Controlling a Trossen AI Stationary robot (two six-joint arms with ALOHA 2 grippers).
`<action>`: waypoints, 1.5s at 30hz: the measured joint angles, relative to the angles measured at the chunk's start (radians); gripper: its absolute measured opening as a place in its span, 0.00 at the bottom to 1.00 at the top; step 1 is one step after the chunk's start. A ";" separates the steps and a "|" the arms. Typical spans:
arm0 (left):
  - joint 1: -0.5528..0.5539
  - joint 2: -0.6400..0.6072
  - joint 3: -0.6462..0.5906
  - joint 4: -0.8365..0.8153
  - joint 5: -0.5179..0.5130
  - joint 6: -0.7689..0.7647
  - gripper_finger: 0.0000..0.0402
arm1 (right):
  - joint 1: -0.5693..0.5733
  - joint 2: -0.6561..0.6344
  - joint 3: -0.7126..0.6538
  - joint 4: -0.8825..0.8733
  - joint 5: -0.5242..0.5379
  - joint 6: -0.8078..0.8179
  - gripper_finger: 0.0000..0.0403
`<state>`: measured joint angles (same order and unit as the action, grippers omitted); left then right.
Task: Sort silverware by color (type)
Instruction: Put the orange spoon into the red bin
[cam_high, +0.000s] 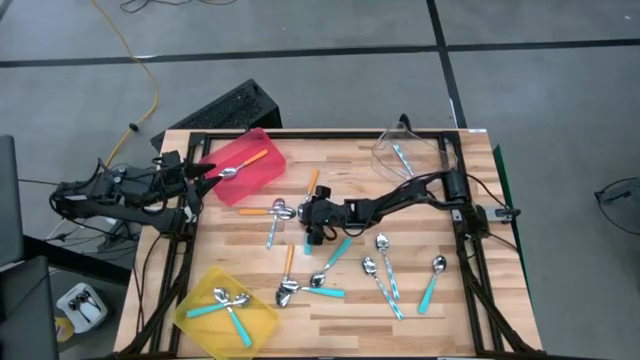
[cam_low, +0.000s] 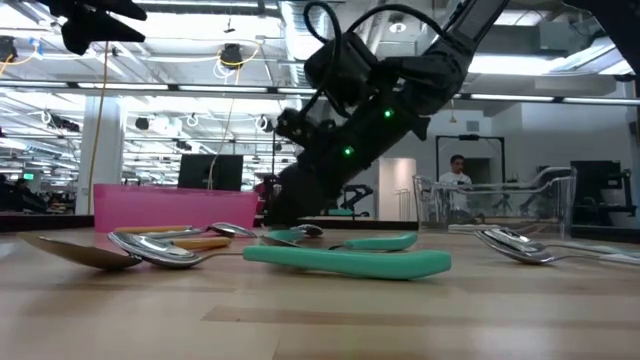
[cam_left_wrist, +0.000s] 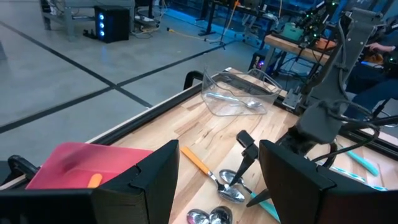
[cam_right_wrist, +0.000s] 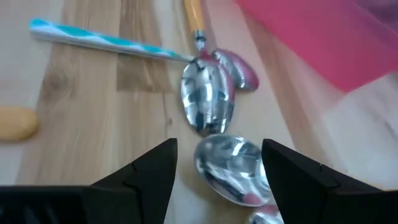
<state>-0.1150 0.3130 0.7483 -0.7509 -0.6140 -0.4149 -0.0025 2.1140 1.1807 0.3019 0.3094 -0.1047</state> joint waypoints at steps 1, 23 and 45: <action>0.000 0.000 0.000 0.000 0.000 0.000 0.51 | 0.000 0.002 -0.002 -0.011 0.000 0.001 0.65; 0.000 0.000 0.000 0.000 0.000 -0.013 0.51 | -0.014 0.002 -0.002 -0.021 0.008 0.103 0.65; 0.000 0.000 0.000 0.000 -0.001 -0.016 0.51 | -0.027 0.002 -0.002 -0.036 0.004 0.107 0.37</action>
<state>-0.1152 0.3130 0.7483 -0.7513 -0.6151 -0.4309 -0.0292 2.1155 1.1786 0.2657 0.3133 0.0025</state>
